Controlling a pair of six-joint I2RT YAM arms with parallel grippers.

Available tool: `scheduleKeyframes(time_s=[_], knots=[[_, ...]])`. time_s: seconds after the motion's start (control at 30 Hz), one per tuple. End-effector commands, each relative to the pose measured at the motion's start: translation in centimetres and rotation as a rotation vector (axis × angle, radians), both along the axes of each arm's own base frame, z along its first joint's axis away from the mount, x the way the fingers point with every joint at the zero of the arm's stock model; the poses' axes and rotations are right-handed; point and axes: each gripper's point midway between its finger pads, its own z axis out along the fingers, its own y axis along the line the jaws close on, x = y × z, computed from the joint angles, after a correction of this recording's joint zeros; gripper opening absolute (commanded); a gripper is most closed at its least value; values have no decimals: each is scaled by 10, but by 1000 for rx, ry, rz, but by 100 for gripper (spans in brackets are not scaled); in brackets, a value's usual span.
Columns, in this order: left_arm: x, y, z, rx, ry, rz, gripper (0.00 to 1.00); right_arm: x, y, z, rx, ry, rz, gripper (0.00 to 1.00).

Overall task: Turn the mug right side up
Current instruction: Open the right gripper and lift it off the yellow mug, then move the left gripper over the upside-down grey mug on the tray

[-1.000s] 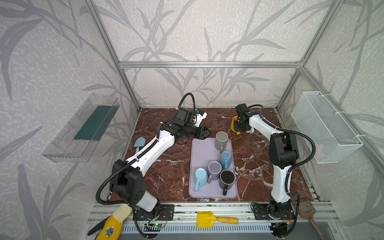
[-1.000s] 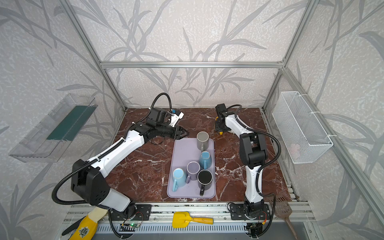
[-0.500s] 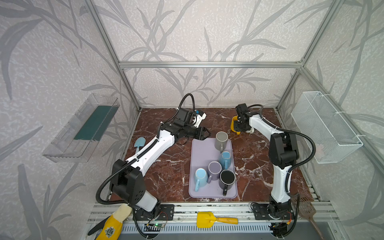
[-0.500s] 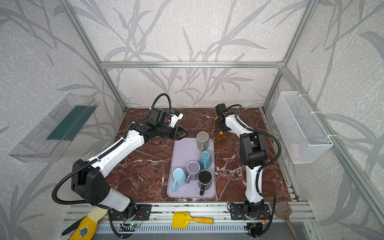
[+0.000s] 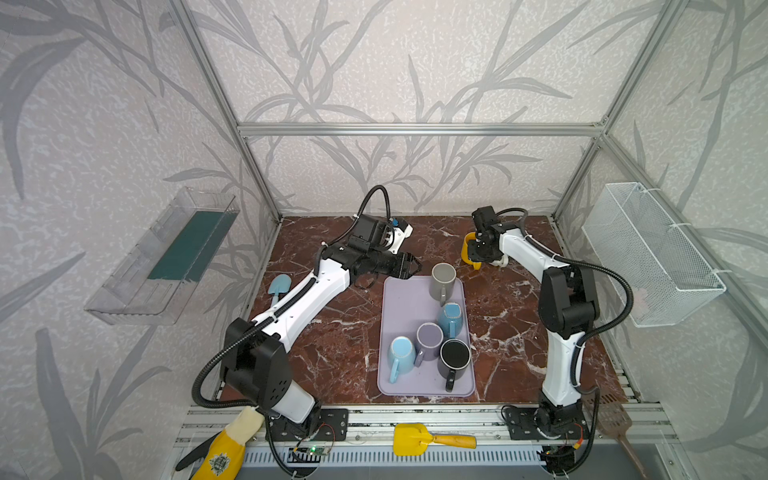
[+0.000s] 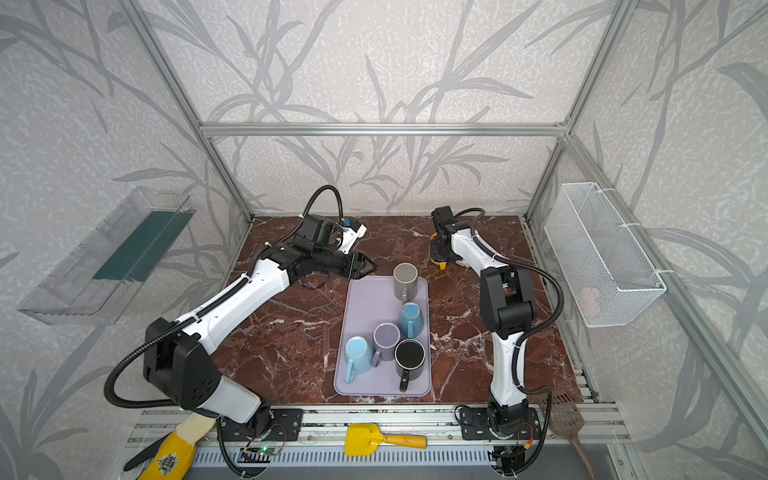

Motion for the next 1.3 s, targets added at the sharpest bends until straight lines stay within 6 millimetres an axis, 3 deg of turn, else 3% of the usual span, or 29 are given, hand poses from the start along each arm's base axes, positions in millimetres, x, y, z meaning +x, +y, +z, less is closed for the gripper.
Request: scheduleKeyframes(time_s=[0.0, 0.3, 0.73, 1.03, 1.27], knots=[[1, 0, 2, 19, -10, -7, 54, 1, -5, 22, 5, -52, -18, 24], [0, 5, -4, 62, -5, 9, 54, -6, -7, 36, 10, -73, -12, 24], [-15, 11, -42, 209, 71, 49, 54, -40, 1, 51, 86, -117, 67, 18], [-22, -8, -69, 212, 146, 98, 53, -54, 5, 55, 121, -137, 107, 17], [-14, -22, -81, 217, 165, 154, 53, -56, 5, 52, 119, -126, 113, 16]])
